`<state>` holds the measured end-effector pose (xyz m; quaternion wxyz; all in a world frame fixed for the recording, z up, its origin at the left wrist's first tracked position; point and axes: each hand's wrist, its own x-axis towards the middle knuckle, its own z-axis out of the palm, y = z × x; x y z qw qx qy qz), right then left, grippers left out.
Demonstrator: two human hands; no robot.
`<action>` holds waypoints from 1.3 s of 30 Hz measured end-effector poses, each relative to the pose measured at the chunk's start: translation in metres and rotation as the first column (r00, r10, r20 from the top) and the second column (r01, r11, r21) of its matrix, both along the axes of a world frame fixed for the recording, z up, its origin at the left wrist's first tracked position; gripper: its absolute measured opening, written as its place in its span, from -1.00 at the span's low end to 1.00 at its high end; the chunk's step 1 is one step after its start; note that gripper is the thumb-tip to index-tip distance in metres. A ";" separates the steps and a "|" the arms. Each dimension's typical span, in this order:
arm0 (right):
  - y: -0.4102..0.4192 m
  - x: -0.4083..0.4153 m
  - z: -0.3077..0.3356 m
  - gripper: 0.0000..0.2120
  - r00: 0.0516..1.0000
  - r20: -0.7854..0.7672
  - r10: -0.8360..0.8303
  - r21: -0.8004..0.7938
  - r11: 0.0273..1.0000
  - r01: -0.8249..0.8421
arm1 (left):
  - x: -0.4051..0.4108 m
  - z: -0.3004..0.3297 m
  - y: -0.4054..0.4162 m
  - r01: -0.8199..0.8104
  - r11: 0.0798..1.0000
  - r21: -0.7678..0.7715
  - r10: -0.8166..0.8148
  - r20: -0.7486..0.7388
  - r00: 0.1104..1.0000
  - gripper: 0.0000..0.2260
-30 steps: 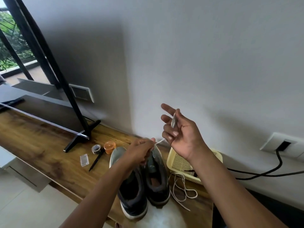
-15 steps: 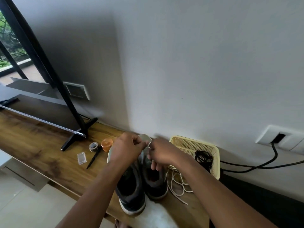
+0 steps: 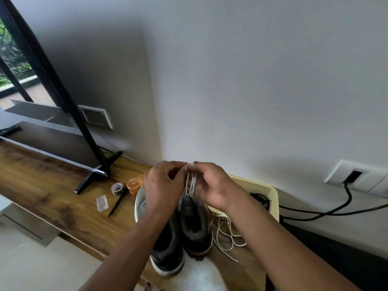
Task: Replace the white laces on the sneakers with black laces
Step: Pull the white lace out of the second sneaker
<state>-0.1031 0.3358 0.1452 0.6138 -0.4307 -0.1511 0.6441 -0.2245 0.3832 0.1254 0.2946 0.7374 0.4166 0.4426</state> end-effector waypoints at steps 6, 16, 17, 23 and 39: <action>0.000 -0.001 0.002 -0.63 0.999 0.008 -0.036 0.052 0.998 0.036 | 0.003 0.000 -0.010 0.080 0.950 0.301 -0.021 -0.194 0.981 -0.79; 0.002 0.004 -0.004 -0.67 0.960 0.278 0.034 -0.040 0.999 -0.024 | 0.010 0.001 0.005 0.292 0.766 -0.572 -0.108 0.333 0.937 -0.67; 0.002 0.005 -0.004 -0.66 0.970 0.235 0.069 -0.030 0.997 -0.064 | 0.012 0.002 0.002 0.401 0.631 -0.664 -0.126 0.423 0.897 -0.55; 0.001 0.019 -0.001 -0.68 0.968 -0.042 0.249 0.183 0.954 -0.238 | 0.012 -0.004 0.007 0.598 0.350 -0.721 -0.165 0.581 0.797 -0.53; -0.006 0.055 -0.012 -0.65 0.976 0.203 0.083 0.071 0.992 -0.100 | 0.022 -0.012 0.023 0.536 0.450 -0.715 -0.180 0.515 0.838 -0.88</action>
